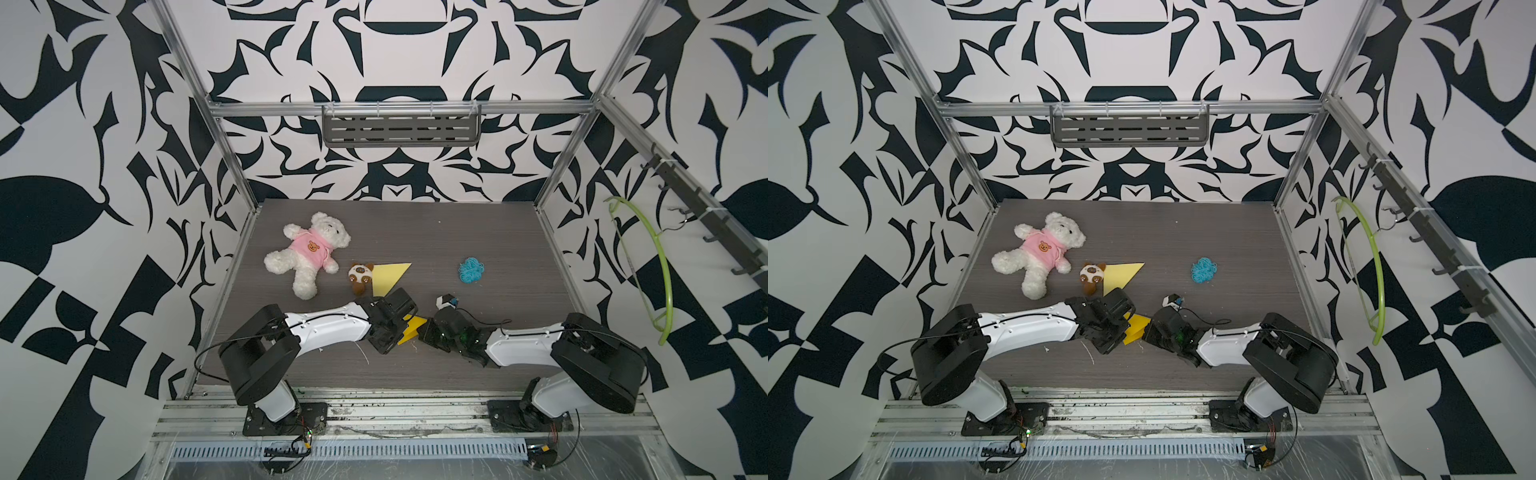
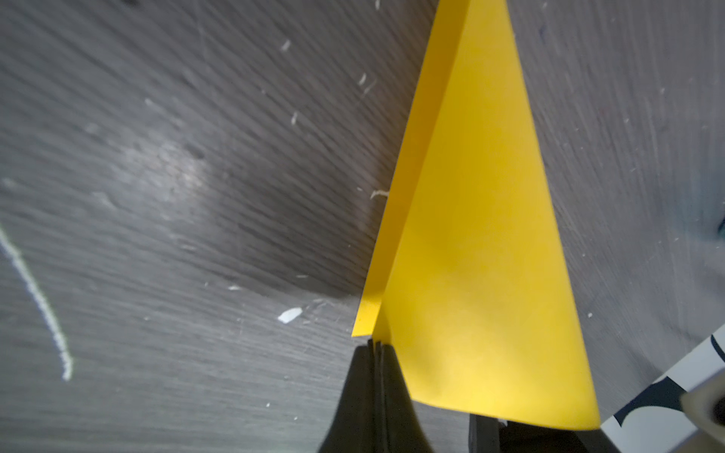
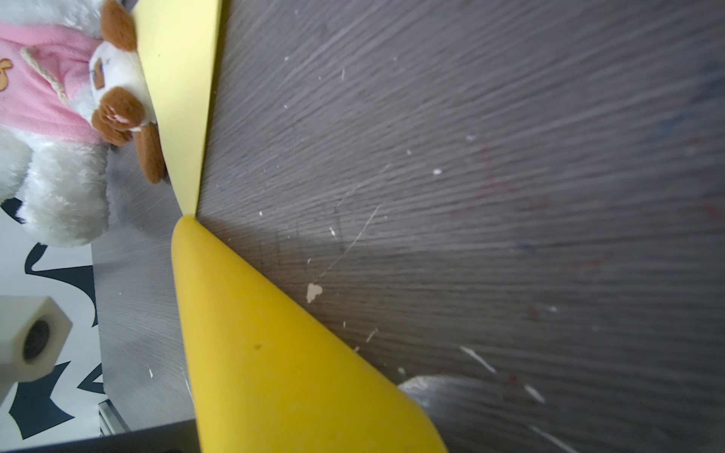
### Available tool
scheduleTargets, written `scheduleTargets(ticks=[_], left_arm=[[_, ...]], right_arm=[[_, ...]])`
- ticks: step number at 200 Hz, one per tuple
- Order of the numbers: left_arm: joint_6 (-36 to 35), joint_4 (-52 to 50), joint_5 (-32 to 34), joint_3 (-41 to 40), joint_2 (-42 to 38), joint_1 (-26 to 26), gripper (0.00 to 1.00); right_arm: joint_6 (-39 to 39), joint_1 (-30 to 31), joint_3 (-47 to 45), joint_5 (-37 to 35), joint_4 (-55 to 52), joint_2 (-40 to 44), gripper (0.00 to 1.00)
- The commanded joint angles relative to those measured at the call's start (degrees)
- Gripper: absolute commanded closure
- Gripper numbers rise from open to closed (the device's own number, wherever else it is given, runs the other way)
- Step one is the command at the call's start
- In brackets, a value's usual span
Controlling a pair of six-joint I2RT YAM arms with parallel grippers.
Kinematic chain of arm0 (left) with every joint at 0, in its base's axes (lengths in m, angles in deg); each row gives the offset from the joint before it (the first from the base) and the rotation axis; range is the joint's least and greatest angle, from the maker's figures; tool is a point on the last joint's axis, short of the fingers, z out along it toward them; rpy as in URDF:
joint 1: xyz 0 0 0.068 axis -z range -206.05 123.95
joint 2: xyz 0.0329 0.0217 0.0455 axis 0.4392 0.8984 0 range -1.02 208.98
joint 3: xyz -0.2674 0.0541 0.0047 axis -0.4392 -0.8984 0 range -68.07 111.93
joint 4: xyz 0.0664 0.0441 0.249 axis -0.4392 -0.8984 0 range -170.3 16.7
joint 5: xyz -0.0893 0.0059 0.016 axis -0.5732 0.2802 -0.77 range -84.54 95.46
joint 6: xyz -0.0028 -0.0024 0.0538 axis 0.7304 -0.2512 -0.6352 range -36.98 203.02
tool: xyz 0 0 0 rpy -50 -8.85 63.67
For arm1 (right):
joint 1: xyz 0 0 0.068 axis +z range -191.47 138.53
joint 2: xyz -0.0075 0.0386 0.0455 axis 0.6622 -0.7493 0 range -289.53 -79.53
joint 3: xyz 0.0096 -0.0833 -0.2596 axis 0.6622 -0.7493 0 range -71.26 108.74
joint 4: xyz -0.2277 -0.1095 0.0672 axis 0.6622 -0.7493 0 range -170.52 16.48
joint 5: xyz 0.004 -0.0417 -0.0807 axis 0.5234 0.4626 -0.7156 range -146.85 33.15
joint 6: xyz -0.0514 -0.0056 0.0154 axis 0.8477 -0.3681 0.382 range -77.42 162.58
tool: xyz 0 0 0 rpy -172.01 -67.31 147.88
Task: Fold the square paper diagonally
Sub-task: Fold the paper at the center of the board.
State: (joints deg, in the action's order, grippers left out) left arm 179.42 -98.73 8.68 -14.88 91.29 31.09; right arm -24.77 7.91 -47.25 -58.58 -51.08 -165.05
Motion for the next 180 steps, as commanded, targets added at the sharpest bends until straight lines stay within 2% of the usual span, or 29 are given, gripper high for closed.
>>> scheduleTargets(ticks=[1,180], left_arm=[[0.96,-1.02,0.29,-0.1,0.6,0.41,1.0],[7.14,0.22,-3.27,-0.28,4.68,1.04,1.0]], right_arm=[[-0.11,0.27,-2.47,-1.69,-8.26,-1.06,0.99],[-0.74,1.41,-2.66,-1.95,-7.67,-1.59,0.99]])
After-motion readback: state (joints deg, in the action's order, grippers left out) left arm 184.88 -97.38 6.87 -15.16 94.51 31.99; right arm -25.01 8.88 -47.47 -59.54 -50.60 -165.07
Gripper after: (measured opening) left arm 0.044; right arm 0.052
